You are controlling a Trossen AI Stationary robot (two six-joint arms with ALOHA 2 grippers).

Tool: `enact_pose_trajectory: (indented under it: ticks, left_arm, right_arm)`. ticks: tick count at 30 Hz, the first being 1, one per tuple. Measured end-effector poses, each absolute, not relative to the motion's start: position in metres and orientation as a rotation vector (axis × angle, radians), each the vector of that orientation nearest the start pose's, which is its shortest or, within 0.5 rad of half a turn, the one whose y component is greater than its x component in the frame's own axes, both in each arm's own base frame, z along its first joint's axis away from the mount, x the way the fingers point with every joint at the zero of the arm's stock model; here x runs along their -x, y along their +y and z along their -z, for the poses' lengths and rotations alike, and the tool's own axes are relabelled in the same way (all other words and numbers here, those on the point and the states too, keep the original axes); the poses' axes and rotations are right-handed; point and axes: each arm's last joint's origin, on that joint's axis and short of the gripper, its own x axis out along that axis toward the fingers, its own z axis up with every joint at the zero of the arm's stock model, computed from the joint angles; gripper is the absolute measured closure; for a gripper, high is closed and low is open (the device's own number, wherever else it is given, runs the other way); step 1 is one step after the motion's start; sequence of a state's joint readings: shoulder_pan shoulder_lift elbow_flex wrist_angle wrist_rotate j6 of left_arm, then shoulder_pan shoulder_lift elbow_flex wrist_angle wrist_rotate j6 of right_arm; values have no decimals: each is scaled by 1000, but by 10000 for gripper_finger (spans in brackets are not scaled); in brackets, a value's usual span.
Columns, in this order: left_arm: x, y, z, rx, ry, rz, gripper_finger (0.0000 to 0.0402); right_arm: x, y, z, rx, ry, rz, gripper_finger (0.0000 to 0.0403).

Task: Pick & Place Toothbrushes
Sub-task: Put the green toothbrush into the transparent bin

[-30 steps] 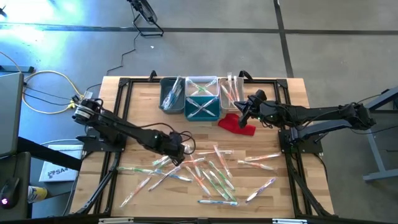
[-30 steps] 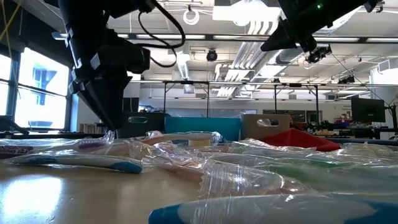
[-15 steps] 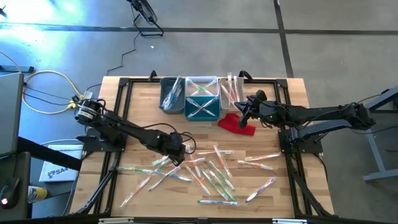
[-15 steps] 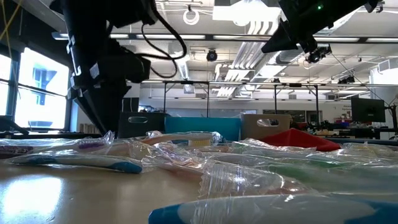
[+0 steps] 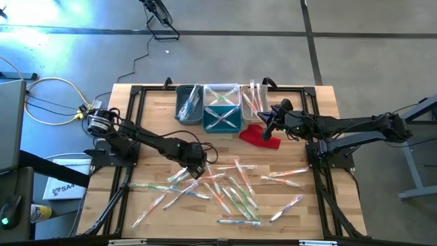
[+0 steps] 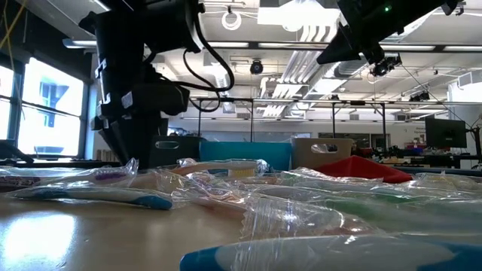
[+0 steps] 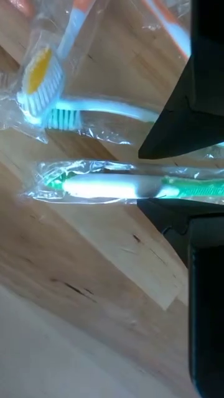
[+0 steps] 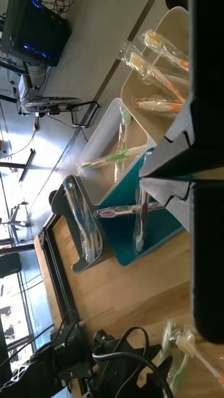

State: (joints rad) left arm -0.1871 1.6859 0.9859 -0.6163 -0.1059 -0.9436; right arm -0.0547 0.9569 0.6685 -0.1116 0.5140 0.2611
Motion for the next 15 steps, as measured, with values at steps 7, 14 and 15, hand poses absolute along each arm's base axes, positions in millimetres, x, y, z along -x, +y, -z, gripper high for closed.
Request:
enact_pose_trajectory:
  ticks: [7,14,15]
  left_arm:
    - [-296,-54,-160,625,1226,-524,291]
    - [-297,-54,-155,620,1242,-536,291]
    - [-298,-54,-152,619,1246,-539,291]
  right_arm:
    - [-204,-25,-271,-159,318,608,398]
    - [-204,-25,-271,-159,318,608,398]
    - [-204,-25,-271,-159,318,608,398]
